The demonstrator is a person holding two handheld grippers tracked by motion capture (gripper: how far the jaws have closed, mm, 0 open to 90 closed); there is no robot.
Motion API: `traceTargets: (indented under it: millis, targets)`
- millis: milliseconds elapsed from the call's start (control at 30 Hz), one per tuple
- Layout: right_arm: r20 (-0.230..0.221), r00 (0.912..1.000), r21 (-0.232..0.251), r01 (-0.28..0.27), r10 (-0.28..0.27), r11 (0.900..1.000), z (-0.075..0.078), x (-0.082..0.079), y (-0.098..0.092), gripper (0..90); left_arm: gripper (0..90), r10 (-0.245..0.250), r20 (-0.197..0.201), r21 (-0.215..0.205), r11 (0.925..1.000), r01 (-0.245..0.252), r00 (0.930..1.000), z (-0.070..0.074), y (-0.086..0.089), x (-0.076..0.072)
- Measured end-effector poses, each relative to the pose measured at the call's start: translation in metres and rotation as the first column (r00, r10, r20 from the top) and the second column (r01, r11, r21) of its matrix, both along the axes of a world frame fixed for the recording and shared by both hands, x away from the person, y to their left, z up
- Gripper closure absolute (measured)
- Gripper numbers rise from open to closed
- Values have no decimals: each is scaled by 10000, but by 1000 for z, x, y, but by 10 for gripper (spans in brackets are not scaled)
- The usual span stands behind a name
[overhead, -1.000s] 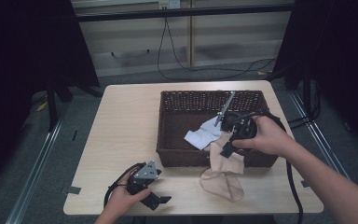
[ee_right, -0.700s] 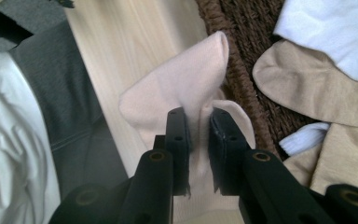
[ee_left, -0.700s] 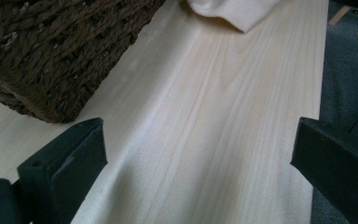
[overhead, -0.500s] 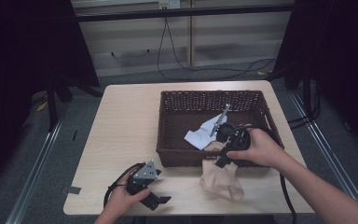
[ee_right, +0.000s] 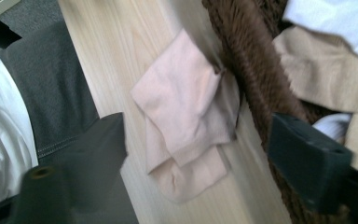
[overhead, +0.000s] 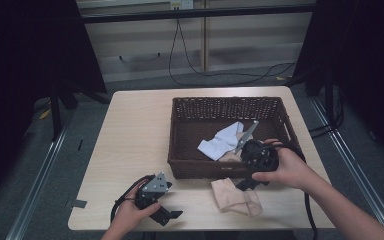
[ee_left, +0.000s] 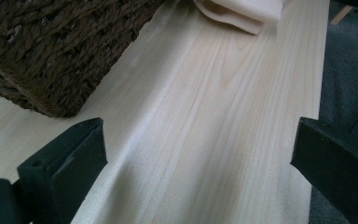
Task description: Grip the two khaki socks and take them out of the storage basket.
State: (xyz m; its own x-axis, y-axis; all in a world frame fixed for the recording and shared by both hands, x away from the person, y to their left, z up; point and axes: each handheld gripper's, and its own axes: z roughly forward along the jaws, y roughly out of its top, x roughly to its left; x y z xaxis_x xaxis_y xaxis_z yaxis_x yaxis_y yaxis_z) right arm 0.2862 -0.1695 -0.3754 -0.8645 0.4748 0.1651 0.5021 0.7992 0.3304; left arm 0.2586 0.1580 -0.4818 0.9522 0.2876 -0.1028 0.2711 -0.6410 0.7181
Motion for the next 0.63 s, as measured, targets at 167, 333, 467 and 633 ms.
traceTargets:
  millis: [167,333,467,633]
  targets:
    - [-137,9997,247,195,-192,9995,-9,-9,-14,159,26,9,2,4,10000,-9,10000,0,0,0]
    - [-102,9990,416,433,-429,9982,-22,-15,-29,128,26,-25,-16,201,9998,25,10000,1,-1,0]
    - [181,9987,474,466,-475,9978,-27,-22,-34,112,26,-56,-48,261,9996,57,10000,1,-1,0]
    - [291,9984,815,468,-493,9956,-33,-29,-39,111,26,-26,-23,103,9999,26,10000,0,-3,0]
